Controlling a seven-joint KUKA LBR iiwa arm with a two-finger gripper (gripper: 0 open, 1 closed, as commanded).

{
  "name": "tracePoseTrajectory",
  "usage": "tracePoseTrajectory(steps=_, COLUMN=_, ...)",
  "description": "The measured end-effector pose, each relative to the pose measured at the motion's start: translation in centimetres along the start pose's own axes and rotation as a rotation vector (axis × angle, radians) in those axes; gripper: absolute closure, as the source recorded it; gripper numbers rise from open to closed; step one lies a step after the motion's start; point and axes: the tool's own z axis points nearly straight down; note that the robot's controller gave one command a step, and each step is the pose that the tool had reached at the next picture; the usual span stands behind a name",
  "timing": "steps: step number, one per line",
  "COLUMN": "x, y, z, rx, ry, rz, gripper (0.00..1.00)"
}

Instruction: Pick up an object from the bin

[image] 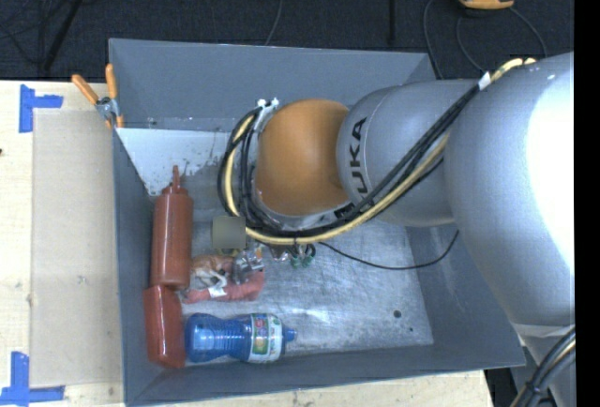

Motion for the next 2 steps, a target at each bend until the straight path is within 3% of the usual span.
tracePoseTrajectory(steps=1, x=0.0, y=0.0, z=0.0, rx=0.0, ry=0.0, rz=0.0, gripper=1.0)
tracePoseTrajectory(steps=2, x=-1.3, y=-4.7, z=-11.9, rx=0.005, ry=0.038, rz=-0.504, gripper=1.0)
